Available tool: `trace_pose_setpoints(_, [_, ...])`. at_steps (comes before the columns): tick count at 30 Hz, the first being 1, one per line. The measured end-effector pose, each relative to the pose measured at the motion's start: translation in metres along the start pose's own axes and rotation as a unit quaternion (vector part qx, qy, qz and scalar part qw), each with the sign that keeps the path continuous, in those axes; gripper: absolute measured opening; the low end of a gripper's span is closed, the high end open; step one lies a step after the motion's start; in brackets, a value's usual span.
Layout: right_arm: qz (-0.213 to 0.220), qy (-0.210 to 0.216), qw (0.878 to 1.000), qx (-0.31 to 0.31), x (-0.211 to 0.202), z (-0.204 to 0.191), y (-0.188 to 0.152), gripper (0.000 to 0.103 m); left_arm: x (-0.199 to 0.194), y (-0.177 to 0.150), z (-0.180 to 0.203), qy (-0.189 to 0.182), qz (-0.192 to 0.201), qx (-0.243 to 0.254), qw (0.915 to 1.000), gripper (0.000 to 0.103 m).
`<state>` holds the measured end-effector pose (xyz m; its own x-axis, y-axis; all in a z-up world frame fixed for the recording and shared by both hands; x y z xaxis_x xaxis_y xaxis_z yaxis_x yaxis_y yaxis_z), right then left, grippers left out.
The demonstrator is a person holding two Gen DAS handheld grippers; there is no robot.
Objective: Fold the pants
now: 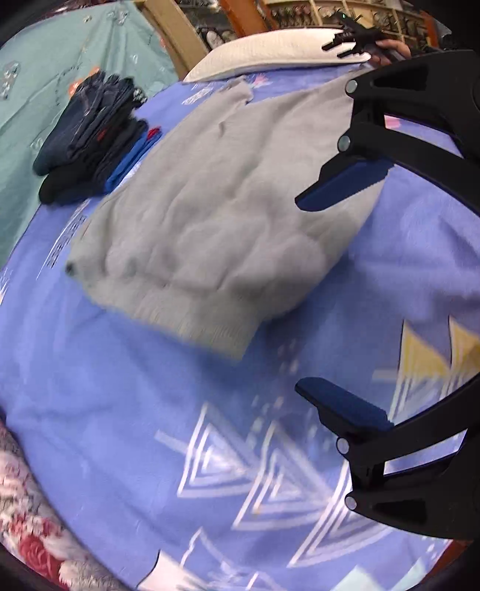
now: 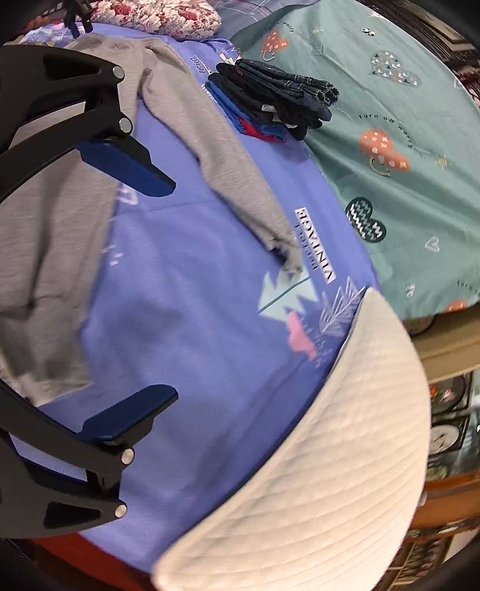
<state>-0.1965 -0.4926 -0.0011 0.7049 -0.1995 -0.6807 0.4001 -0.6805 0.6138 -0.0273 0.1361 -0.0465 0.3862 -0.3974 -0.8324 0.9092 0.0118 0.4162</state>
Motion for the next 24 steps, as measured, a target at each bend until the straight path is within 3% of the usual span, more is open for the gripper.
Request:
trace_pose_setpoints(3, [0.0, -0.009, 1.0, 0.014, -0.015, 0.017, -0.013, 0.102, 0.017, -0.001, 0.018, -0.011, -0.001, 0.014, 0.9998, 0.093])
trace_pose_setpoints(9, [-0.001, -0.035, 0.999, 0.034, -0.05, 0.052, -0.031, 0.102, 0.044, 0.009, 0.024, -0.021, 0.002, -0.032, 0.9993, 0.09])
trace_pose_setpoints(11, [-0.017, -0.023, 0.999, 0.04, -0.05, 0.058, -0.037, 0.102, 0.049, 0.013, 0.025, -0.021, 0.007, -0.039, 0.999, 0.086])
trace_pose_setpoints(14, [-0.048, 0.009, 0.998, 0.047, -0.038, 0.058, -0.047, 0.102, 0.05, 0.02, 0.027, -0.009, 0.019, -0.03, 0.9993, 0.052])
trace_pose_setpoints(15, [-0.052, 0.01, 0.998, 0.041, -0.032, 0.054, -0.049, 0.102, 0.049, 0.02, 0.025, -0.006, 0.022, -0.03, 0.9993, 0.03])
trace_pose_setpoints(16, [-0.05, 0.006, 0.999, 0.021, -0.029, 0.046, -0.05, 0.102, 0.048, 0.022, 0.022, -0.01, 0.026, -0.034, 0.999, 0.024])
trace_pose_setpoints(18, [-0.064, 0.007, 0.998, 0.004, -0.02, 0.034, -0.054, 0.102, 0.043, 0.022, 0.022, -0.017, 0.038, -0.038, 0.9984, 0.021])
trace_pose_setpoints(20, [-0.076, 0.004, 0.997, -0.009, -0.012, 0.023, -0.057, 0.1, 0.04, 0.022, 0.026, -0.013, 0.046, -0.03, 0.9984, 0.021])
trace_pose_setpoints(21, [-0.084, -0.003, 0.996, -0.02, -0.008, 0.019, -0.06, 0.099, 0.041, 0.022, 0.026, -0.012, 0.045, -0.029, 0.9985, 0.026])
trace_pose_setpoints(23, [-0.103, -0.016, 0.993, -0.052, 0.002, 0.012, -0.069, 0.082, 0.053, 0.02, 0.024, -0.023, 0.022, -0.041, 0.9987, 0.059])
trace_pose_setpoints(24, [-0.107, -0.016, 0.992, -0.062, 0.005, 0.009, -0.072, 0.076, 0.054, 0.02, 0.024, -0.031, 0.027, -0.044, 0.9982, 0.065])
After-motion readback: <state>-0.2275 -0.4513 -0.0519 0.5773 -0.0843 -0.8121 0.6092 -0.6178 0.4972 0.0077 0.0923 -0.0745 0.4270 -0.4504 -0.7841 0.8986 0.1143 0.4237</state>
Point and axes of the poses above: each gripper's, at about its wrist camera, not at the fingertips, and x roughly the way its jaws point, z to its right, y to its top, the point moved 5 cm from there along x, roughly the way its jaws point, and after that the axes turned 9 degrees about x, right-handed, at the moved point
